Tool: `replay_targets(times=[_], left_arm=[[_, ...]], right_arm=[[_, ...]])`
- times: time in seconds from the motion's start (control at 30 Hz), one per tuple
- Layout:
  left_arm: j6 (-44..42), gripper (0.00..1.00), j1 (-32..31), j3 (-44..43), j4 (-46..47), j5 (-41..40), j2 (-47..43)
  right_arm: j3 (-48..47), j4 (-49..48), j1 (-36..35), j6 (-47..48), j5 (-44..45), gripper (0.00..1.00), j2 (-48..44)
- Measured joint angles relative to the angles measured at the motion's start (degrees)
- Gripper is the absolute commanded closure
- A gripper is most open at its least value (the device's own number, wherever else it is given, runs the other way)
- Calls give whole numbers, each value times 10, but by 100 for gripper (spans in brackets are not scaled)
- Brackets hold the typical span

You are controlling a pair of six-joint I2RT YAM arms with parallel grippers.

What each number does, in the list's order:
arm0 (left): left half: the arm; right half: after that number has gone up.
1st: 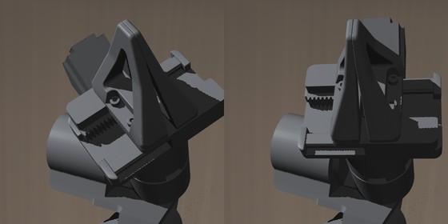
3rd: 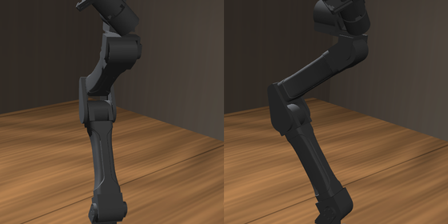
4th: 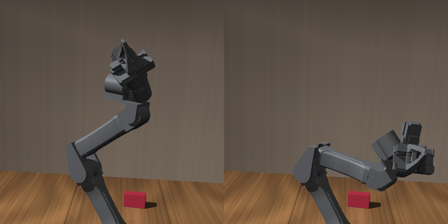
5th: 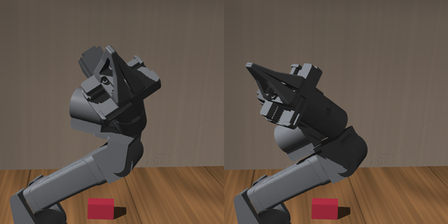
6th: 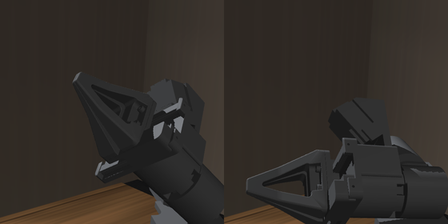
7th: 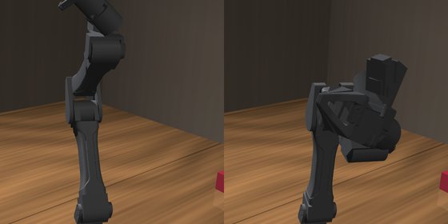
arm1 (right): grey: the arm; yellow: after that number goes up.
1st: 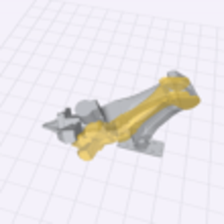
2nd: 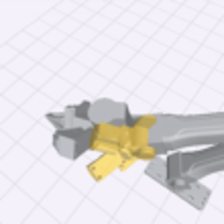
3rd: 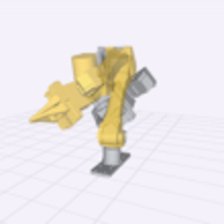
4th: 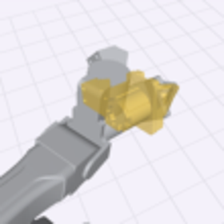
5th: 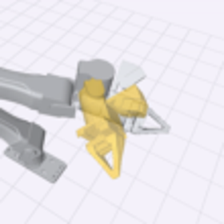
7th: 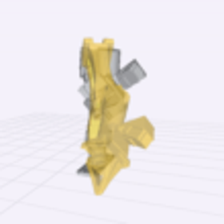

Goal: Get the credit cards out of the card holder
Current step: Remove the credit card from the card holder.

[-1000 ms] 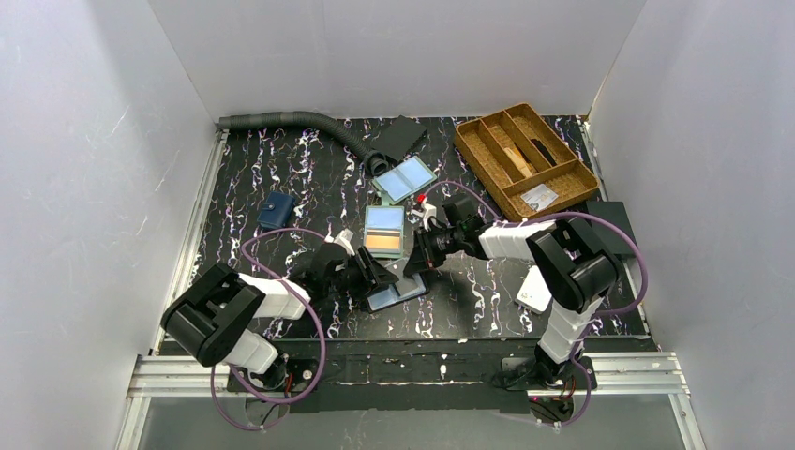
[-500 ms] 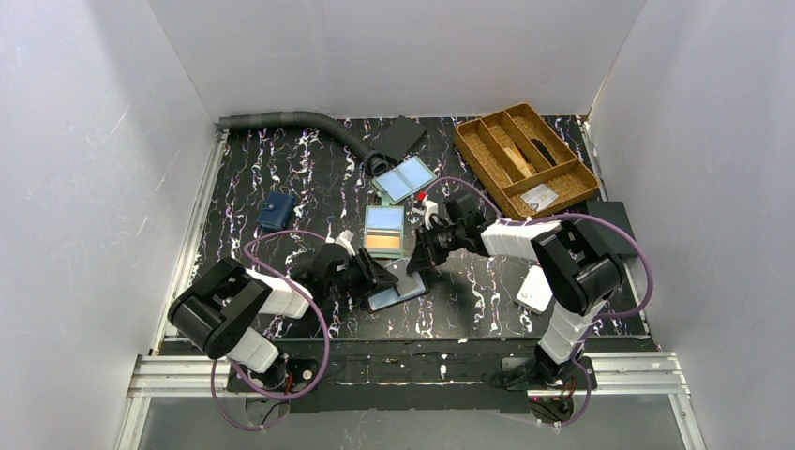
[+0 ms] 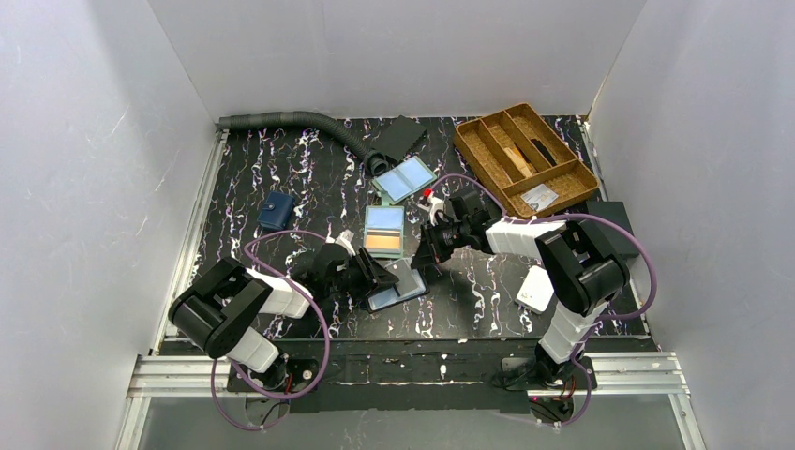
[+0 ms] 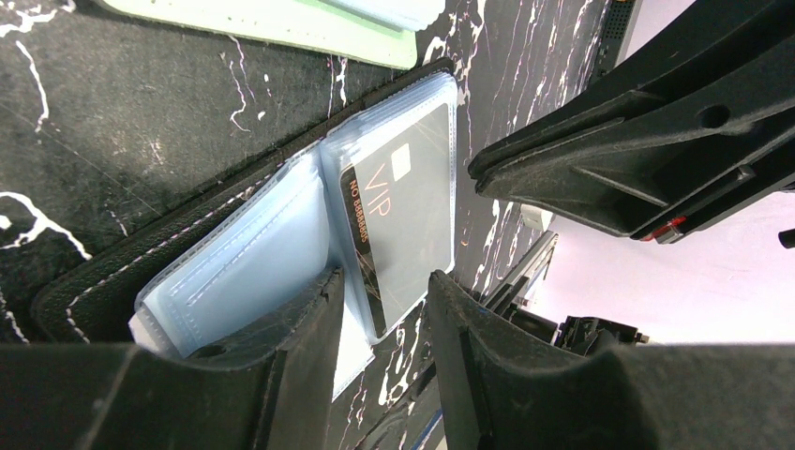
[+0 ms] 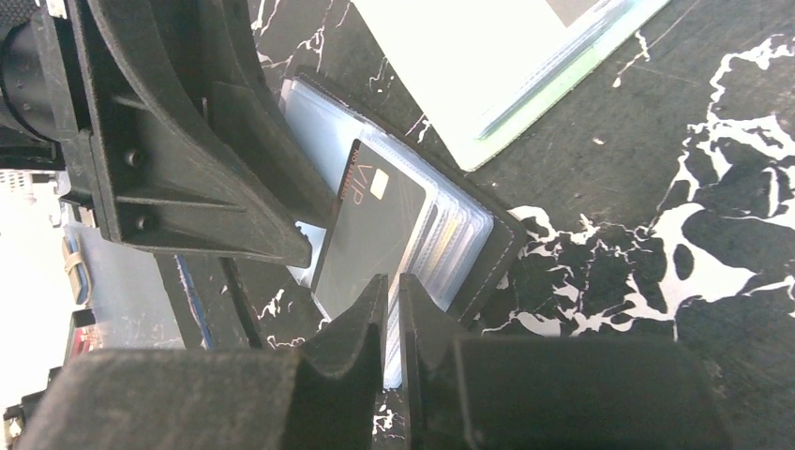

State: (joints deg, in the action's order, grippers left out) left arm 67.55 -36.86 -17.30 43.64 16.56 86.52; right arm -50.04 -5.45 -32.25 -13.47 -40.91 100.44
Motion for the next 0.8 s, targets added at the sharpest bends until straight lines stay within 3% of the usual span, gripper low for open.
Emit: replay_targets(times=[0.8], left_arm=[[0,63,0,0,0,0,0]], right_arm=[[2,-4,0,-15,-40,83,14]])
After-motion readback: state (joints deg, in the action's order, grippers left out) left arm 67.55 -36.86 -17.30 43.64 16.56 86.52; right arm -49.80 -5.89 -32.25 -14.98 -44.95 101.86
